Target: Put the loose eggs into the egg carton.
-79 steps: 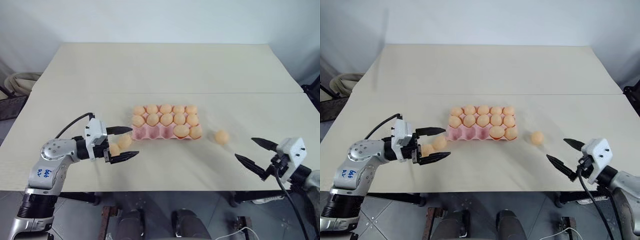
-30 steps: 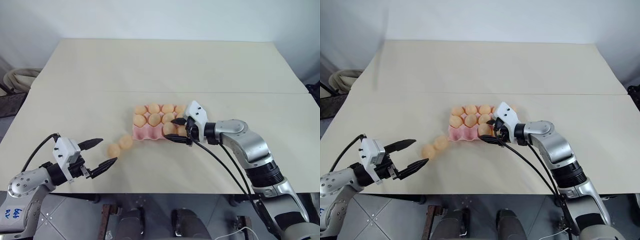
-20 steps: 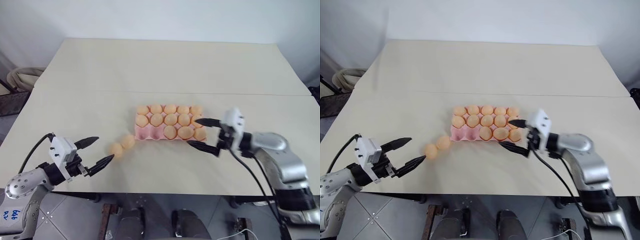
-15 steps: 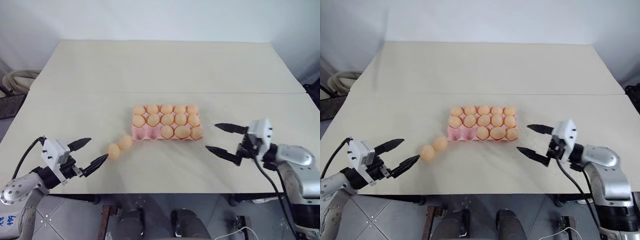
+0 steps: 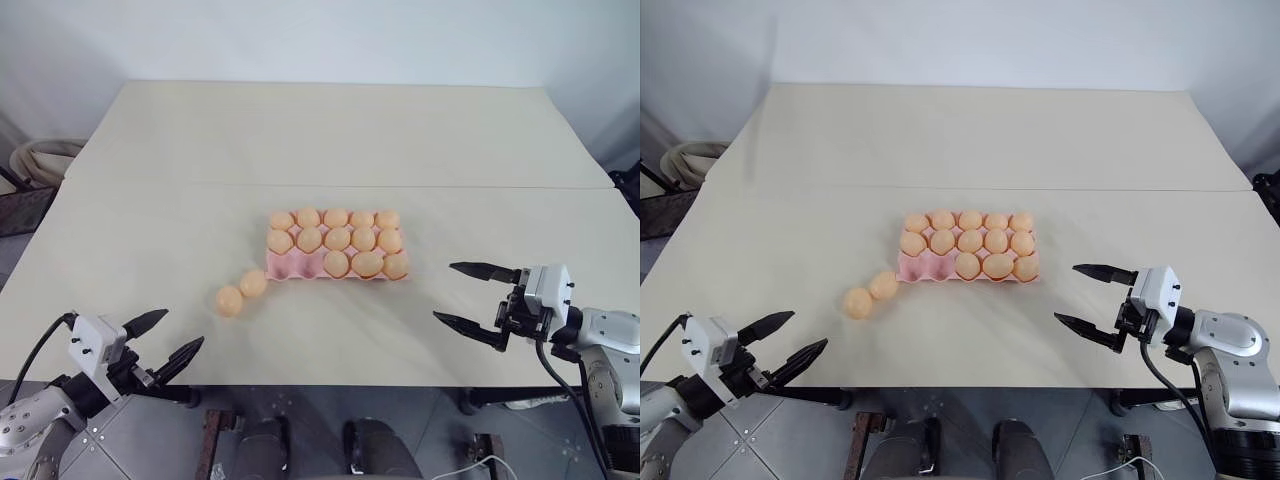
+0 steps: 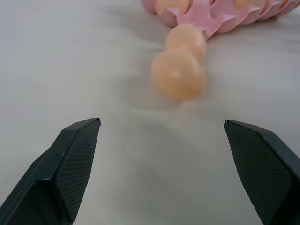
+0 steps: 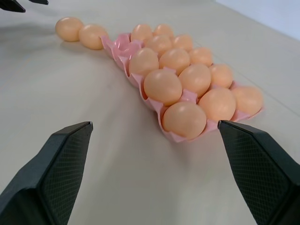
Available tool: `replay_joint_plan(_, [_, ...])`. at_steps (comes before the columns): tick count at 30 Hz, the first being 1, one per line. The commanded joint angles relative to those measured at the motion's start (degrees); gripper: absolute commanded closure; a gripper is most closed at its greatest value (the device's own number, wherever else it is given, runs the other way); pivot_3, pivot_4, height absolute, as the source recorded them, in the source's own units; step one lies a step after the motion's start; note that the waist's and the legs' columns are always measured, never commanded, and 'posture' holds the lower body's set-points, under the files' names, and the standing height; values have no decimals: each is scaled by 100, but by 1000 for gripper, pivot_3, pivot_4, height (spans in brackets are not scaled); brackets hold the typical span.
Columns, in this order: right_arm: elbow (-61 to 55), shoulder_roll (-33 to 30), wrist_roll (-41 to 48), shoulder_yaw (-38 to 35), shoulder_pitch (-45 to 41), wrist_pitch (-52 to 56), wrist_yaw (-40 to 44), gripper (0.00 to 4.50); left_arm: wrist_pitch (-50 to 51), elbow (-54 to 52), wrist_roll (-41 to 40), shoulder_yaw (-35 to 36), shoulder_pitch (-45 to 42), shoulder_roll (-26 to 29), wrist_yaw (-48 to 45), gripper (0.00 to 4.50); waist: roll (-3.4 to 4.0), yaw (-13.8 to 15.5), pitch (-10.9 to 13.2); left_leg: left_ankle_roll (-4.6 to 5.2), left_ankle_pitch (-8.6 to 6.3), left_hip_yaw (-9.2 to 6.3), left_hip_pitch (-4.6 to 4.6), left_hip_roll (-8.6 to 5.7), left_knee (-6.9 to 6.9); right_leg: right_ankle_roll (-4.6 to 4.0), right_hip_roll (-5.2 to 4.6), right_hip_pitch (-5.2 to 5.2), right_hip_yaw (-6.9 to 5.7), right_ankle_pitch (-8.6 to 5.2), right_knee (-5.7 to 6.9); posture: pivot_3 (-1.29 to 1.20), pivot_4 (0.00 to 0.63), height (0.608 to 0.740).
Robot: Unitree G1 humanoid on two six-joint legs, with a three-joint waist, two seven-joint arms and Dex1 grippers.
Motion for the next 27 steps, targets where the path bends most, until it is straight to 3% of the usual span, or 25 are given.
replay_joint_plan(1, [-298,-139,149,-26,81,86,-2,24,291,-202,-40,-228,-300,222,58,0,1,11,-1,6,4,0,-1,0,-1,0,0,-1,-1,0,0,0,150,740])
replay_joint_plan(7, [-646,-230,274,-73,351,341,-96,24,739,39,425,-1126,-1281,572,211,0,4,19,-2,16,9,-2,-6,0,0,0,-3,2,-9,0,-1,0,150,740])
replay_joint_plan(16, [-1147,-183,394,-107,680,608,-451,24,821,672,980,-1783,-2055,419,609,0,8,14,-4,16,11,0,-5,2,0,1,1,-3,-10,0,10,0,150,740])
replay_joint_plan(19, [-1222,-180,428,-101,705,673,-545,0,727,736,973,-1840,-2116,290,586,581,8,16,-4,19,13,0,-5,1,3,4,0,0,-10,2,9,0,150,740])
replay_joint_plan(24, [-1265,-192,454,-49,705,760,-615,0,495,854,1037,-1887,-2158,113,609,2076,8,12,-4,17,15,0,-3,1,4,5,1,0,-11,2,14,0,150,740])
replay_joint_plan(27, [-1270,-196,461,-28,703,788,-620,0,264,895,1018,-1715,-2026,94,567,2401,8,14,-4,17,15,0,-3,1,4,5,1,0,-10,2,15,0,150,740])
